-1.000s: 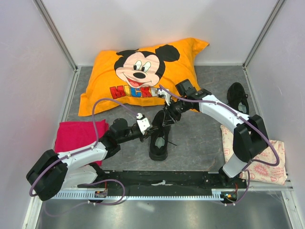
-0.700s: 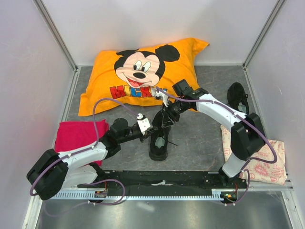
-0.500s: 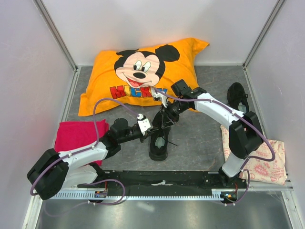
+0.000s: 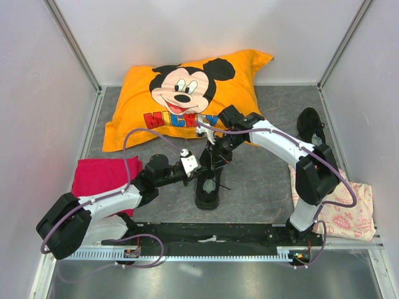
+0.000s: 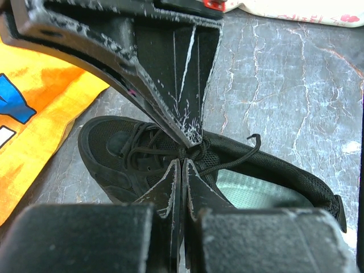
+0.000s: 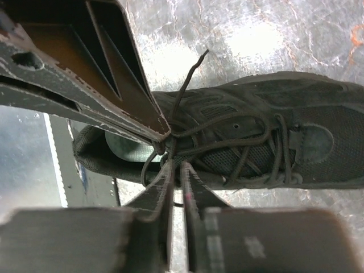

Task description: Tie the shoes

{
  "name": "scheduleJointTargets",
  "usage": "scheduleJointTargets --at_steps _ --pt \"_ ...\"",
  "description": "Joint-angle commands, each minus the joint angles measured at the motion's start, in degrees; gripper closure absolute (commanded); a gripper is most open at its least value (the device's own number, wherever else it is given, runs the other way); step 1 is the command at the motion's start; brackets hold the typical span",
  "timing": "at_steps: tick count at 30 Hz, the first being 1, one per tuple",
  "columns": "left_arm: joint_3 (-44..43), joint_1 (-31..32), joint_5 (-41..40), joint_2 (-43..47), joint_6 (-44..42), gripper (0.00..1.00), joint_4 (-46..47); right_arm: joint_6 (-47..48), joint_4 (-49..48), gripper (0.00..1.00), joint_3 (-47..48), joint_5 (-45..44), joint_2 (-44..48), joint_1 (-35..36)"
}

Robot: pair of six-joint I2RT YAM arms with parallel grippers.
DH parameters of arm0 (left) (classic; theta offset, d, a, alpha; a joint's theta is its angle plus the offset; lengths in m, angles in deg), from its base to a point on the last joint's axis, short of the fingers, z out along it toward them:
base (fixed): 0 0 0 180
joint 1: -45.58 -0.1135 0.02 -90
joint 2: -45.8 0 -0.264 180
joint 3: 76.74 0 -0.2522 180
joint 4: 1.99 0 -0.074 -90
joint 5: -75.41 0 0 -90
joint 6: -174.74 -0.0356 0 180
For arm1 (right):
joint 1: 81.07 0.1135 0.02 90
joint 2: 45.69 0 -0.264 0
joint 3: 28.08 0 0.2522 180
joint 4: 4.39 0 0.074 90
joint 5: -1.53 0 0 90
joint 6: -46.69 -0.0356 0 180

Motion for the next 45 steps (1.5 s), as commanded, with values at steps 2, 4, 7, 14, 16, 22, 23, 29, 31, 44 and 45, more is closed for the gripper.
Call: scheduleJointTargets --at_steps 2,4,7,14,16,22,23,29,31,44,45 --pt "-1.3 0.1 0.1 0.1 -2.2 0.98 1.3 2.4 2.4 1.0 2.6 -1.4 -0.9 1.0" --pt "-1.2 0.1 0.2 0.3 -2.1 0.99 1.3 1.9 2.3 1.0 3.3 -1.3 -0.9 0.9" --pt "-1.1 0.1 0.5 0.5 -2.2 0.99 1.3 -0.4 1.1 1.0 3.5 -0.2 -0.3 0.4" --pt "-1.4 0.1 1.2 0.4 -2.5 0.98 0.9 -4.4 -3.4 1.0 1.6 1.1 2.8 -2.1" --pt "-1.8 0.1 1.3 0.2 -2.7 0.98 0.9 -4.6 -3.8 1.0 1.0 1.6 3.2 -2.3" --pt "-2.6 0.0 1.6 -1.0 -3.0 0.98 0.5 -6.0 -5.6 1.0 -0.3 3.0 4.4 -3.1" --pt "-2.8 0.0 1.4 -1.3 -3.1 0.98 0.3 -6.0 -5.7 1.0 -0.5 3.2 4.6 -3.1" --pt "-5.0 0.1 0.2 -3.5 -2.8 0.99 -1.6 -6.5 -7.0 1.0 -1.8 4.6 5.8 -3.4" --pt "-5.5 0.1 0.2 -4.0 -2.7 0.98 -2.0 -6.6 -7.1 1.0 -2.0 4.6 5.9 -3.3" --pt "-4.3 0.1 1.2 -2.8 -2.9 0.98 -1.7 -7.7 -3.1 0.65 2.5 -1.0 -0.1 -2.0" --pt "-4.4 0.1 1.1 -2.8 -2.9 0.98 -1.6 -7.3 -2.8 0.64 3.0 -1.1 -0.4 -1.9"
